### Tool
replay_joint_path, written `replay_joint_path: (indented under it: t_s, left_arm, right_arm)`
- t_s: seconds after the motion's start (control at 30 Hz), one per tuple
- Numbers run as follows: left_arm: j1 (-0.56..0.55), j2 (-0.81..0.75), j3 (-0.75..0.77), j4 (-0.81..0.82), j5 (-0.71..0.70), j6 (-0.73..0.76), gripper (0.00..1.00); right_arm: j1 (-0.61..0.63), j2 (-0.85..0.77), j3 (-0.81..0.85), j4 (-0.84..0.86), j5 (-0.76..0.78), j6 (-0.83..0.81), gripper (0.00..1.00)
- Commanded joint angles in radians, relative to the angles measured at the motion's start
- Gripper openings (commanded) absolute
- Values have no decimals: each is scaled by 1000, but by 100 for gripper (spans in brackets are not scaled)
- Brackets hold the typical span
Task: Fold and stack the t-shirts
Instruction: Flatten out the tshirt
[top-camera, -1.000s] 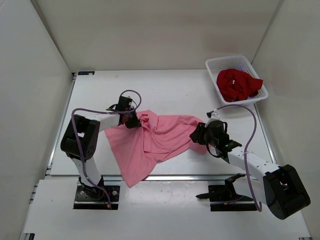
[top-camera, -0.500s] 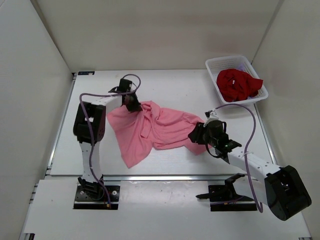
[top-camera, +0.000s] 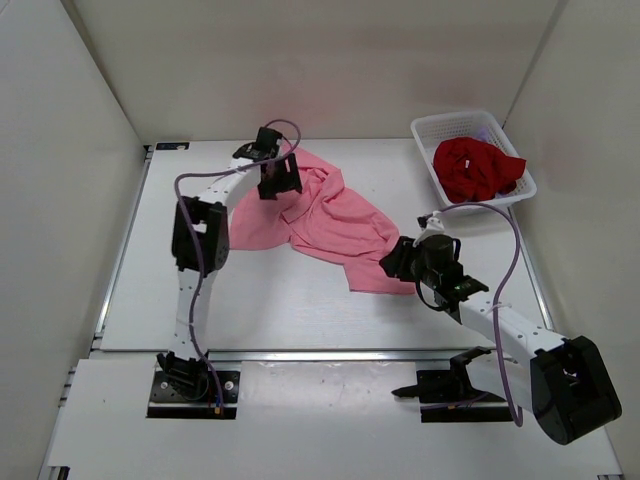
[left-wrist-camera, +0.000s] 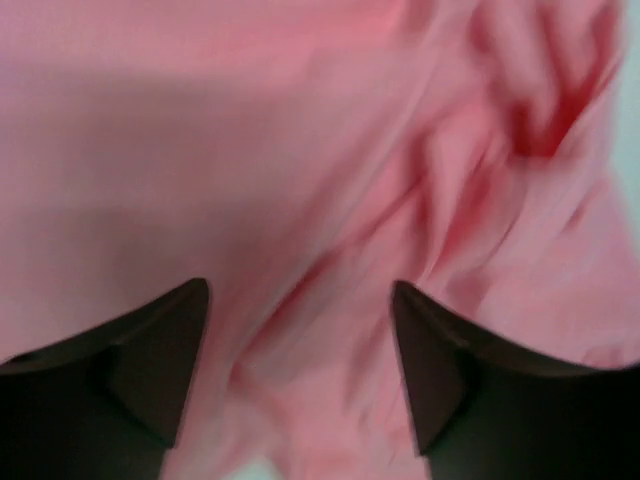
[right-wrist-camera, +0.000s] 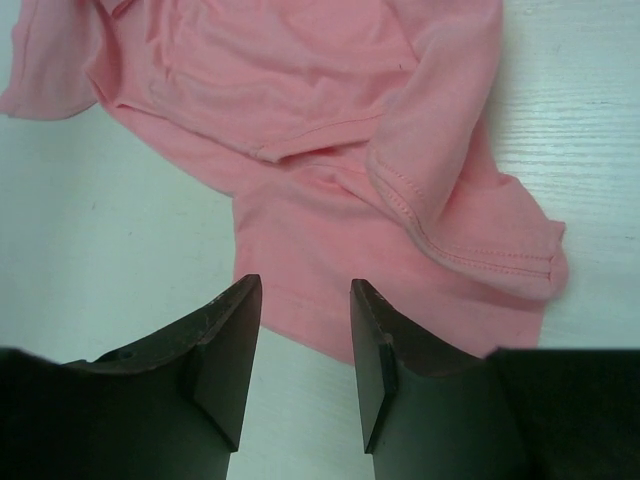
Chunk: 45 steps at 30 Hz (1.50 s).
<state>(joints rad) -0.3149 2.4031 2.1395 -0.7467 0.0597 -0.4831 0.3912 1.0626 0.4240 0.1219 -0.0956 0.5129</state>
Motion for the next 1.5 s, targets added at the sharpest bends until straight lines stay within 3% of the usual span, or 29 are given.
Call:
replay_joint_path:
  t_s: [0.0, 0.1, 0.17, 0.2, 0.23, 0.4, 0.5, 0.73, 0.93, 1.1, 1.47]
  left_arm:
    - [40, -435, -454, 285, -5, -1, 92]
    - [138, -658, -839, 482, 90, -113, 88]
    - [158, -763, -996, 556, 56, -146, 44]
    - [168, -803, -1026, 546, 40, -144, 30]
    - [178, -821, -1096, 549, 8, -150, 29]
    - [350, -950, -1453, 732, 63, -339, 32]
    - [411, -935, -1512, 811, 80, -376, 43]
    - [389, -875, -1532, 880, 54, -442, 55]
    - [349, -808, -1527, 902, 43, -480, 46]
    - [329, -777, -1517, 917, 32, -489, 46]
    - [342, -757, -1515, 972, 23, -494, 22]
  right_arm:
    - [3, 5, 19, 53, -29, -7, 38]
    - [20, 0, 3, 58, -33, -11, 38]
    - [34, -4, -5, 64, -38, -14, 37]
    - [37, -9, -8, 61, -50, -11, 37]
    - [37, -9, -14, 56, -52, -10, 37]
    - [43, -33, -33, 39, -70, -14, 37]
    - [51, -47, -45, 30, -75, -20, 37]
    - [49, -43, -51, 25, -85, -13, 37]
    - [34, -39, -45, 33, -98, -17, 36]
    - [29, -23, -45, 39, -98, -13, 37]
    - [14, -64, -70, 29, -78, 6, 37]
